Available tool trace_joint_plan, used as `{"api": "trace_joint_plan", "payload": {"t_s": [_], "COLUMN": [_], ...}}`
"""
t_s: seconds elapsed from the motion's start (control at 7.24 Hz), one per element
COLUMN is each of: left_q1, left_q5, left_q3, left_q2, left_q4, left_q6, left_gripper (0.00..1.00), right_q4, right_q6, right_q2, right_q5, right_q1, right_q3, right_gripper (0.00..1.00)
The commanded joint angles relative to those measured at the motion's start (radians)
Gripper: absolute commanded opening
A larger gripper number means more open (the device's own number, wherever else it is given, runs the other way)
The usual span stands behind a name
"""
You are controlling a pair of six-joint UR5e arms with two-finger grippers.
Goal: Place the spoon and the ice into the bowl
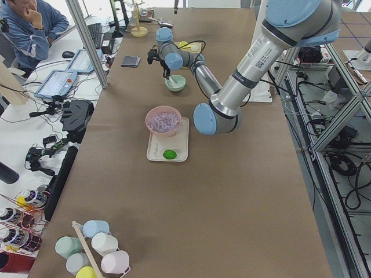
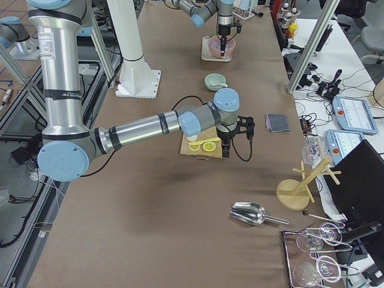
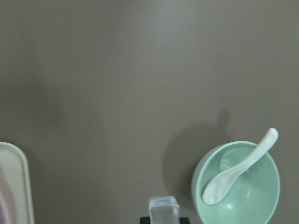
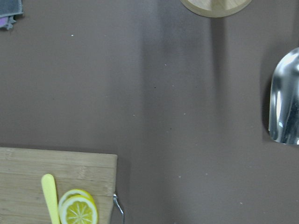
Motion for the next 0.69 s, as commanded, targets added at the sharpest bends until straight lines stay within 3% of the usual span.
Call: {"api": "trace_joint_plan", "payload": {"t_s": [0.0, 0.14, 0.28, 0.55], "left_q1": [0.097, 0.111, 0.109, 0.047], "left_q5": [0.104, 0.104, 0.104, 0.098], "left_q3": [0.100, 0.097, 0.090, -0.015], "left_q2": [-0.061, -0.052, -0.049, 0.040], "left_q4": [-0.038, -0.058, -0.069, -0.026], "left_q6": [-0.069, -0.066, -0.068, -0.051], "left_gripper": [0.00, 0.55, 0.98, 0.98], "right_q4": [-0.002, -0.002, -0.002, -0.002], "right_q6": [-0.064, -0.064, -0.064, -0.064], "right_q2": [-0.035, -0.037, -0.038, -0.035], "right_q5": [0.003, 0.003, 0.003, 0.003], "right_q1": [0.021, 0.021, 0.021, 0.021], "right_q3": [-0.001, -0.001, -0.001, -0.002], "right_gripper": [1.00, 1.00, 1.00, 1.00]}}
